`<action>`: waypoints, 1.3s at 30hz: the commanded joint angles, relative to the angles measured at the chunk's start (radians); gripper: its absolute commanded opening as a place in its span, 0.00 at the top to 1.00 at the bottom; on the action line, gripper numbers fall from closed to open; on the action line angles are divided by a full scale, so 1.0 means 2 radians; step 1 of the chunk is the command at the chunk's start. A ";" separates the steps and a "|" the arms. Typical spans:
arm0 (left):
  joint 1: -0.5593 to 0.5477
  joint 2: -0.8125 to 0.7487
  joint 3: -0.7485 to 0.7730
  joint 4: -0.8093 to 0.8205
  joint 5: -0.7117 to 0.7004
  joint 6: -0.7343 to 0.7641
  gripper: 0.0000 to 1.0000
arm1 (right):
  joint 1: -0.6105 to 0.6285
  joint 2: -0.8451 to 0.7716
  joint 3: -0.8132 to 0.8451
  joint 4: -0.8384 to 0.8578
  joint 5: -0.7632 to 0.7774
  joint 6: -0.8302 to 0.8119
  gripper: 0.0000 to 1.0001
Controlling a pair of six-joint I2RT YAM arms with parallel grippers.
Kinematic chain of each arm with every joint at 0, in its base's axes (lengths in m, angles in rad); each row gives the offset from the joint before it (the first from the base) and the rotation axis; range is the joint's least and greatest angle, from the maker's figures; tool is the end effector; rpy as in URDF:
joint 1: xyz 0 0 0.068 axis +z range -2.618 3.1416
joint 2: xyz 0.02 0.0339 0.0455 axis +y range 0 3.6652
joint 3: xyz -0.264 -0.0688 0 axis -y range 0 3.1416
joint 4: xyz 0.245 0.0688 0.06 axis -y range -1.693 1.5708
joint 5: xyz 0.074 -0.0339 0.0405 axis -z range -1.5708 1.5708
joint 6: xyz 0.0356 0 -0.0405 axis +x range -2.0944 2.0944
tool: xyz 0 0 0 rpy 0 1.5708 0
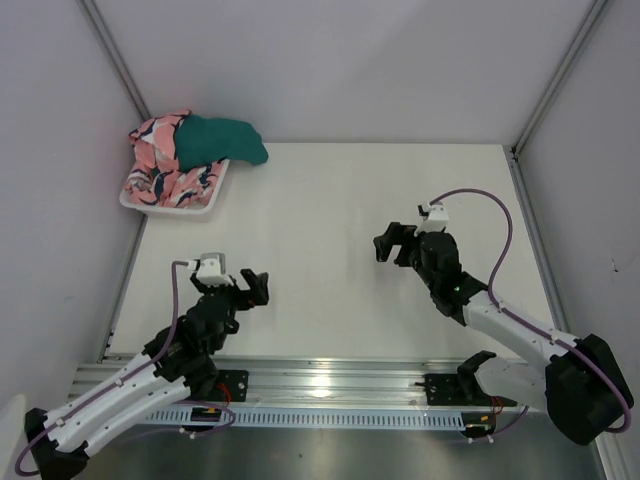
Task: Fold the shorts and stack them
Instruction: Grab the shorts from the pile
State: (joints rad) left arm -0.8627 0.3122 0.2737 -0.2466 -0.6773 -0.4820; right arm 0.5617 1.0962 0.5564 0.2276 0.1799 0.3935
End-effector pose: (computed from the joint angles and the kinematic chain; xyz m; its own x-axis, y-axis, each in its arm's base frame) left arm 0.0908 -0.0717 0.2165 -0.2552 -0.2574 -0.9320 0.0931 0.9529 -0.2887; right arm 0.2100 0.1246 0.2404 -0.3858 0.2030 -0.9000 -0.2512 0.9155 0.3141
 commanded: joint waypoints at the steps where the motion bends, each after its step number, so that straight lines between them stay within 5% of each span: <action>1: 0.000 0.032 0.034 -0.021 -0.059 -0.075 0.01 | 0.000 -0.009 -0.030 0.046 0.046 0.006 0.01; 7: 0.113 0.167 0.173 -0.040 0.010 -0.106 0.01 | -0.007 -0.004 -0.036 0.047 0.051 0.014 0.01; 14: 0.365 0.331 0.383 -0.090 0.182 -0.101 0.01 | -0.007 0.013 -0.034 0.055 0.027 0.014 0.01; 21: 0.473 0.437 0.464 -0.092 0.189 -0.142 0.01 | -0.008 0.013 -0.038 0.059 0.025 0.016 0.01; 26: 0.570 0.528 0.516 -0.104 0.257 -0.162 0.04 | -0.009 0.018 -0.039 0.060 0.024 0.021 0.01; 39: 0.609 0.678 0.558 -0.114 0.227 -0.241 0.04 | -0.017 0.026 -0.038 0.065 0.005 0.035 0.01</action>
State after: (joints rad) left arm 0.3550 1.6154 1.3136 -0.4755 -0.2245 -0.9108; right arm 0.5362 1.1484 0.4778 0.3130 0.1936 0.4450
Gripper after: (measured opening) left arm 0.963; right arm 0.990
